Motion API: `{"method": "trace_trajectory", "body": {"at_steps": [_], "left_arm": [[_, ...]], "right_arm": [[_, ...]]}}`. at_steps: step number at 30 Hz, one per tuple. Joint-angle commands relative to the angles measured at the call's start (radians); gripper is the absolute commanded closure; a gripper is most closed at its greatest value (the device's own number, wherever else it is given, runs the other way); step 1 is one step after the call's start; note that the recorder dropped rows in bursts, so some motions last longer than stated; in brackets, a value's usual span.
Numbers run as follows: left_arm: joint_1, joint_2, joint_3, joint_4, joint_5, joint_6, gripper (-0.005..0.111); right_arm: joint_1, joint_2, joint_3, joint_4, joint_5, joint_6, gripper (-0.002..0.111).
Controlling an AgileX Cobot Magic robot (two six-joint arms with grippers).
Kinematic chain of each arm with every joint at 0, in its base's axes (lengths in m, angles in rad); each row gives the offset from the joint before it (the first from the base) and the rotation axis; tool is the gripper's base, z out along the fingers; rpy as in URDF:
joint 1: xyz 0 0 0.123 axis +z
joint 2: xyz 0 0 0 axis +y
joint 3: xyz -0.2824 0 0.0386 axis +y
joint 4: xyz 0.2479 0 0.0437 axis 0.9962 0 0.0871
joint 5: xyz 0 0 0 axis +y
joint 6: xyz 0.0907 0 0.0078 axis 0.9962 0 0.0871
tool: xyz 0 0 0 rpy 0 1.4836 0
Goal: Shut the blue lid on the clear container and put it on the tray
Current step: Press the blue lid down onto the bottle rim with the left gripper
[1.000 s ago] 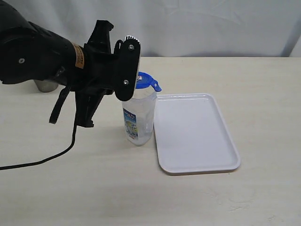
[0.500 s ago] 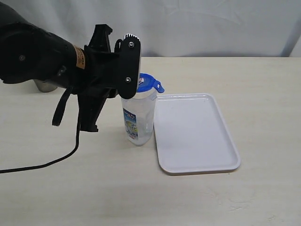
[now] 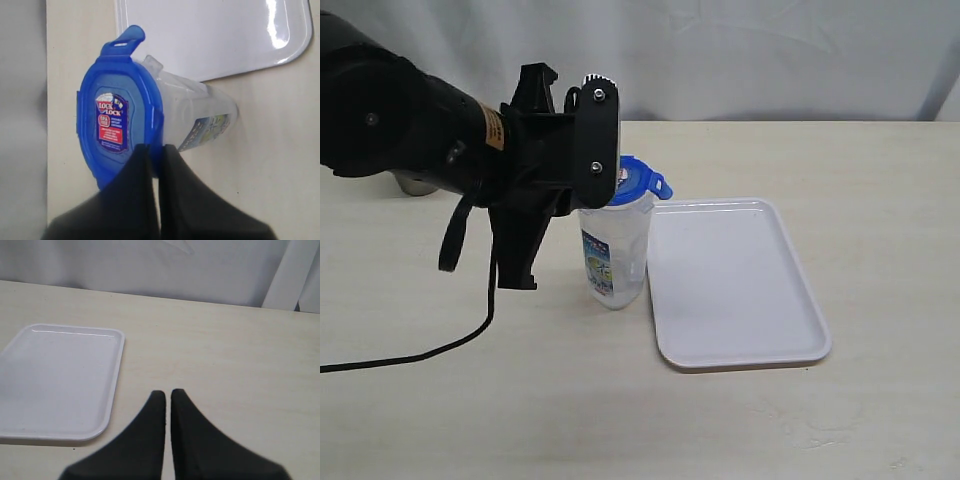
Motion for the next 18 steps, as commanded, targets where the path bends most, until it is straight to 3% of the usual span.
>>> {"method": "trace_trajectory", "body": {"at_steps": [1,18], "left_arm": [[-0.003,0.014,-0.005,-0.041,-0.051,-0.006,0.107],[-0.003,0.019,-0.005,-0.084,-0.052,-0.006,0.106]], "right_arm": [[-0.004,-0.005,0.004,0.006,0.001,0.001,0.104],[-0.004,-0.005,0.004,0.006,0.001,0.001,0.104]]}}
